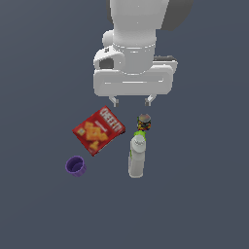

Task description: Pick up a designated object from a clutter of objects.

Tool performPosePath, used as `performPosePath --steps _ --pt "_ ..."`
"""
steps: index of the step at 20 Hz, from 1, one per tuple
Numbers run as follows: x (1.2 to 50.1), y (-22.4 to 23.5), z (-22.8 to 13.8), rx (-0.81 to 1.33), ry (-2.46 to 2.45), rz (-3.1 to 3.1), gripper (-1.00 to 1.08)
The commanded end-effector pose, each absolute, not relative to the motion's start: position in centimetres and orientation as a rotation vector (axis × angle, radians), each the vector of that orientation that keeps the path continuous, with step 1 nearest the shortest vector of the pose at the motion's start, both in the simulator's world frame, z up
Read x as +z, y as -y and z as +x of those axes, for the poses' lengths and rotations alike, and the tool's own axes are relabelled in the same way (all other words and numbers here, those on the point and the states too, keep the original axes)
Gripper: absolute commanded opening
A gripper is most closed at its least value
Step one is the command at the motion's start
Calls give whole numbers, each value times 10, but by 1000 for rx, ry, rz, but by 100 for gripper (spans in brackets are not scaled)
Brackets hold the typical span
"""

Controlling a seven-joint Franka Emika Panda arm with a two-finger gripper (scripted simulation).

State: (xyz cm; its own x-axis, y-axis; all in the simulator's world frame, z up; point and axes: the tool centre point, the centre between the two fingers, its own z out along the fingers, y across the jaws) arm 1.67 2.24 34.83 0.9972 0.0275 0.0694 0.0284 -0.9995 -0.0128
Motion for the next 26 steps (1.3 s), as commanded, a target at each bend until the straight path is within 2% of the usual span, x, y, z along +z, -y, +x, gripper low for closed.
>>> performPosePath --steps 1,16,26 --pt "348 -22 17 -108 44 -3126 100" --pt "353 -44 22 -123 80 -3114 100" --pt "307 -51 21 -103 82 -3121 100"
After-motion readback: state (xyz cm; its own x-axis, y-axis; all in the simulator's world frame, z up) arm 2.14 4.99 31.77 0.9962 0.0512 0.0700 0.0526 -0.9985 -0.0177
